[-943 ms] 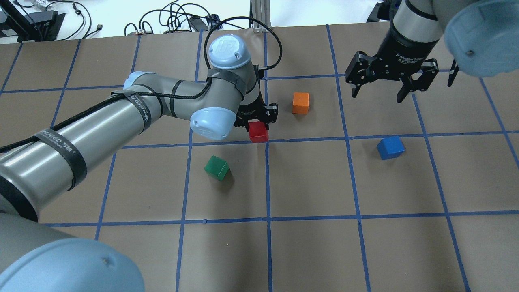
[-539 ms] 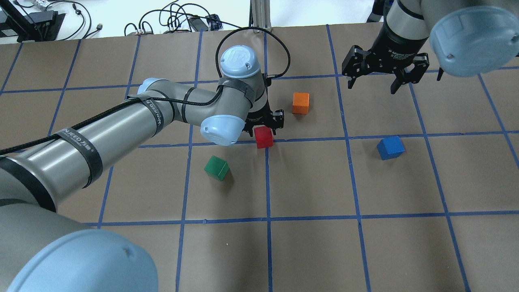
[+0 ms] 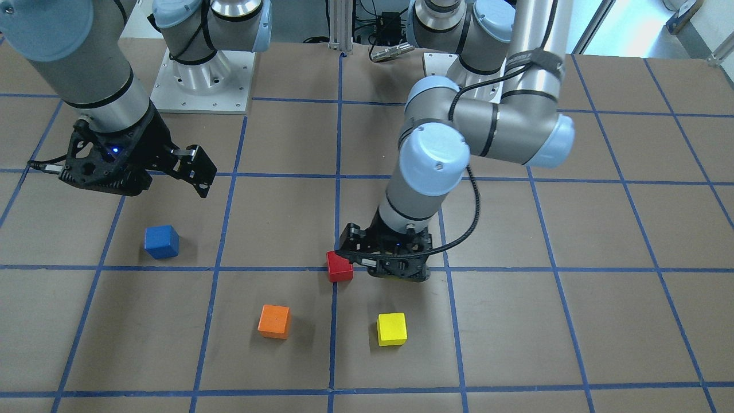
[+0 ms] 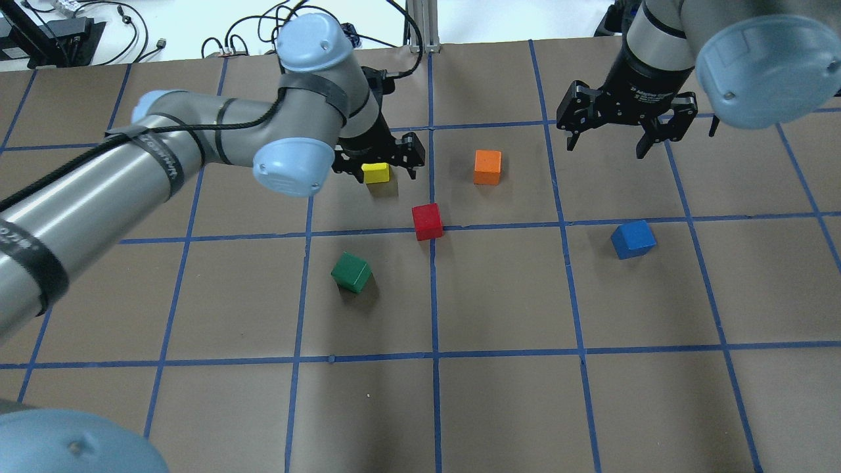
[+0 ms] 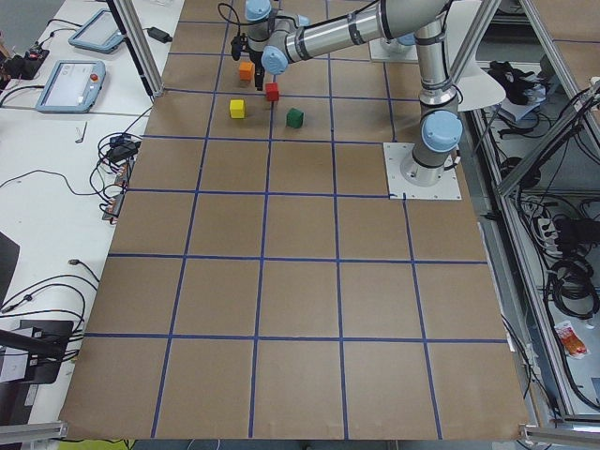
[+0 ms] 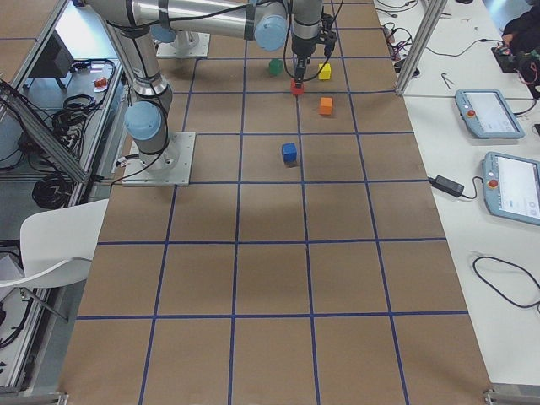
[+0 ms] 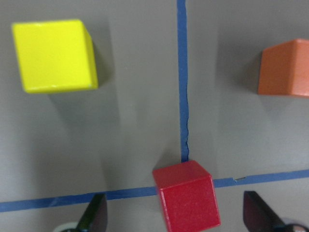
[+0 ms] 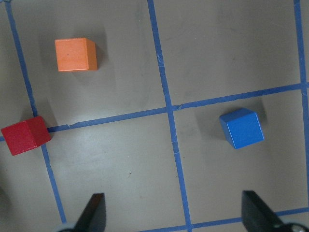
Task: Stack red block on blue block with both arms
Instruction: 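Open the left gripper, release the red cube, and withdraw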
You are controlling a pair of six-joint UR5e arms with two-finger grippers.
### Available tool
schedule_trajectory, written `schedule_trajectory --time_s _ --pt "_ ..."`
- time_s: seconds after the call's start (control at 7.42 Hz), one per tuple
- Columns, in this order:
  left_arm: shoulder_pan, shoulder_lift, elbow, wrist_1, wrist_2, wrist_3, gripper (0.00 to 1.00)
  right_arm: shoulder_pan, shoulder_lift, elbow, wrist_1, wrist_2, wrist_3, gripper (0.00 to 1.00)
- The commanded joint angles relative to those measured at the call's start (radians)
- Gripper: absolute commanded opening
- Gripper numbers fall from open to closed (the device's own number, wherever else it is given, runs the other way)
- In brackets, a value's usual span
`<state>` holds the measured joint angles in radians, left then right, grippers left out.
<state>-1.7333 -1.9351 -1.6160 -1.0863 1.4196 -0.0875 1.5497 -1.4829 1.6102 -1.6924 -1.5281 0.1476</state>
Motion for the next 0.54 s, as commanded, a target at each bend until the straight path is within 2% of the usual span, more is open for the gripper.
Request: schedule_trajectory --time_s 0.0,0.13,0.4 --pt "0.156 0.169 0.002 -0.178 0.004 0.272 1.00 0.000 -0.025 0.022 0.008 -0.003 0.000 1.00" --pt "0.210 0.233 0.004 -0.234 0.005 0.344 1.00 0.000 -0.051 0.034 0.005 0.008 -0.002 1.00" --pt "0.216 0.316 0.013 -0.291 0.066 0.348 1.00 0.000 -0.051 0.039 -0.003 -0.003 0.000 1.00"
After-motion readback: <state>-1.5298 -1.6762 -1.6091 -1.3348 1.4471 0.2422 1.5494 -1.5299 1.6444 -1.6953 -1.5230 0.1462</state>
